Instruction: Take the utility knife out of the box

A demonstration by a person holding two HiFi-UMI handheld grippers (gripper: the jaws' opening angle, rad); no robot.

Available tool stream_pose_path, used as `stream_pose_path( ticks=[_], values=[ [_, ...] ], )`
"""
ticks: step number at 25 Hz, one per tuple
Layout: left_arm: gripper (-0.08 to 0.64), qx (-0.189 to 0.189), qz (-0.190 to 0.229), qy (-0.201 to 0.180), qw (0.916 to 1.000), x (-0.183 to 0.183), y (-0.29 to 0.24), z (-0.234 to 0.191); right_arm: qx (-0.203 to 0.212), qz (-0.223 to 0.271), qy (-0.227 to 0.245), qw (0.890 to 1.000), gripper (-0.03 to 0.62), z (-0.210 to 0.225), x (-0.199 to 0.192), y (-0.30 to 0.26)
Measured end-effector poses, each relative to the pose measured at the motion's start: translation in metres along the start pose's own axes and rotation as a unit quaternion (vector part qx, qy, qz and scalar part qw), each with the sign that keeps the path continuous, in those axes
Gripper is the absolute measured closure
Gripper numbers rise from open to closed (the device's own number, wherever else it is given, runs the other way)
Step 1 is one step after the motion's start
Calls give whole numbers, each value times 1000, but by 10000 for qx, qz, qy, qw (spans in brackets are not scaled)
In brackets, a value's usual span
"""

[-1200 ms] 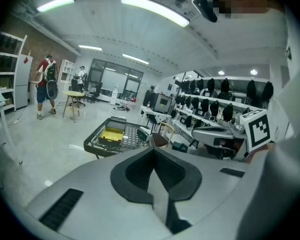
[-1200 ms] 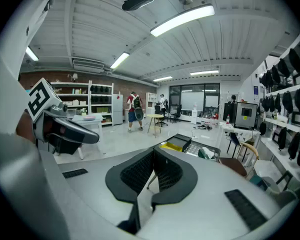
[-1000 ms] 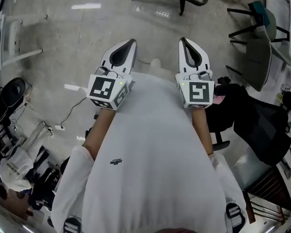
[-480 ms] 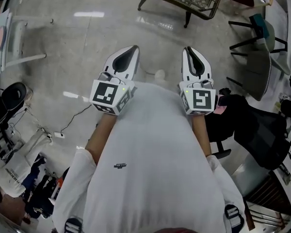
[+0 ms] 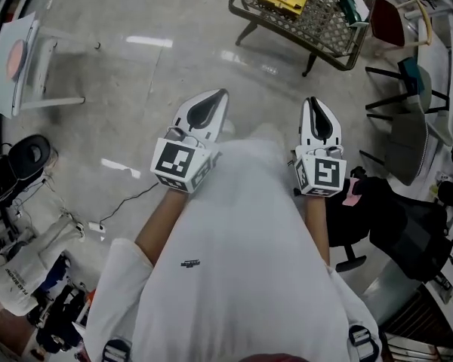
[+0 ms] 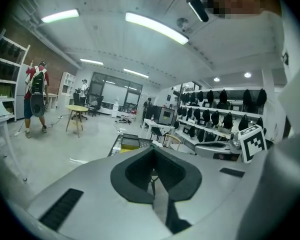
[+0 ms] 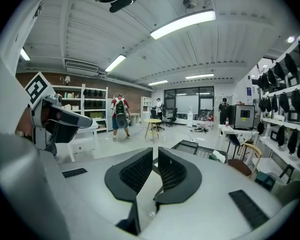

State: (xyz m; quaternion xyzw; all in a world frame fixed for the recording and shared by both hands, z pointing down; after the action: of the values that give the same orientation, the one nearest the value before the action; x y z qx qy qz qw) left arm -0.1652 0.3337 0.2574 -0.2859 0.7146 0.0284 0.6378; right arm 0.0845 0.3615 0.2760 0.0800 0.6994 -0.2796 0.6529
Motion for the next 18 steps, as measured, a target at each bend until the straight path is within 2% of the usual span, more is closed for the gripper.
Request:
stream_pose_path(
  ticks=[8,14,18],
  values=[
    [558,-128,-182,58,9997,3,-23,-28,64,-185,-73,9998,569,-8,4,-33],
    [558,-20,-239,30,9997,14,-61,-48,212,-220,-60,9995,541,16,8,-79],
    [558,109,-265,18,9996,29,-102,-62,366,-297,84,9989,522,48,17,-118]
  ],
)
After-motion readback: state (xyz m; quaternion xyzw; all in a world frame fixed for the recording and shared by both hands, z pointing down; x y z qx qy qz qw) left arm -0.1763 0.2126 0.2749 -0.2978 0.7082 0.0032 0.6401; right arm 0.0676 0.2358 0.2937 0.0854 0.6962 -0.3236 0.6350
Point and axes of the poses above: the fingertips, and each gripper's own axes: y backward along the fingers, z to its right, x out of its top, the point moved 8 cm from there along y, backward along the fingers, and after that the axes turned 14 degrees about x, right-handed, at the moved point
